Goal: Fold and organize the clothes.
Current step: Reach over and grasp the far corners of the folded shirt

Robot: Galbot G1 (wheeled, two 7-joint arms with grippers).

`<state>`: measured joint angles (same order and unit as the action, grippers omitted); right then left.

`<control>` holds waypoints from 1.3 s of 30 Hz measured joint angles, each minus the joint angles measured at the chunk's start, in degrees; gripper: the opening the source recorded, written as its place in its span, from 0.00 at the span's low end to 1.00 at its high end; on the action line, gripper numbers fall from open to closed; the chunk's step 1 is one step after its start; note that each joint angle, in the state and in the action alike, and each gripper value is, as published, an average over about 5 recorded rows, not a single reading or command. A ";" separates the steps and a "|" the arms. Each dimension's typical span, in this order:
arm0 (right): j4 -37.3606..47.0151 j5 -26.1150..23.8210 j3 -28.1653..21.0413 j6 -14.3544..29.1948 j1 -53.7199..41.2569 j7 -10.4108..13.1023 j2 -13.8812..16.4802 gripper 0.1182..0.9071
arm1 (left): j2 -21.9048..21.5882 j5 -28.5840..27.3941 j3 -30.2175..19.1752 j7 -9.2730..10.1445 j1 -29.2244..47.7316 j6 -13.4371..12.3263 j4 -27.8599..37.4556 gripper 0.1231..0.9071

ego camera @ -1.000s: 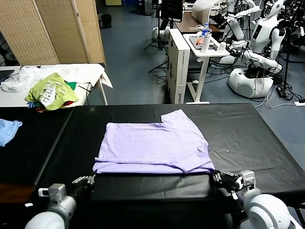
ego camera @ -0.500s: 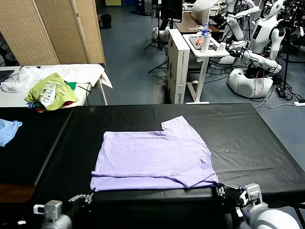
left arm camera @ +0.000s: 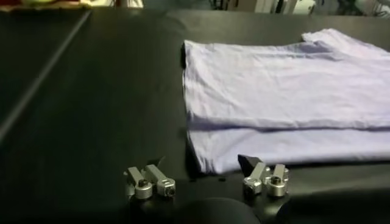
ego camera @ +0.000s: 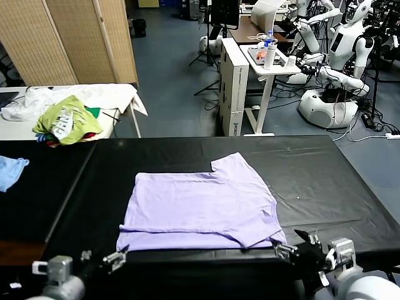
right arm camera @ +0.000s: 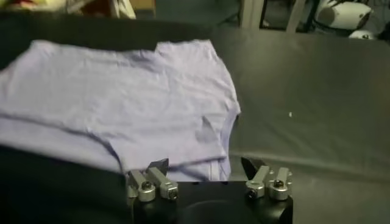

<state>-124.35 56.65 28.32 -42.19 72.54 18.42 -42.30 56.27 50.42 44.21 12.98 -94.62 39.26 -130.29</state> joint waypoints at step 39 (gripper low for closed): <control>44.78 -8.88 -31.28 1.06 -43.70 -8.69 -15.80 1.00 | -1.86 1.31 -25.68 -3.48 47.44 0.36 40.98 1.00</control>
<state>-79.57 47.77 -2.95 -41.13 28.84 9.72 -58.10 54.41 51.74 18.53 9.51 -47.19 39.62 -89.32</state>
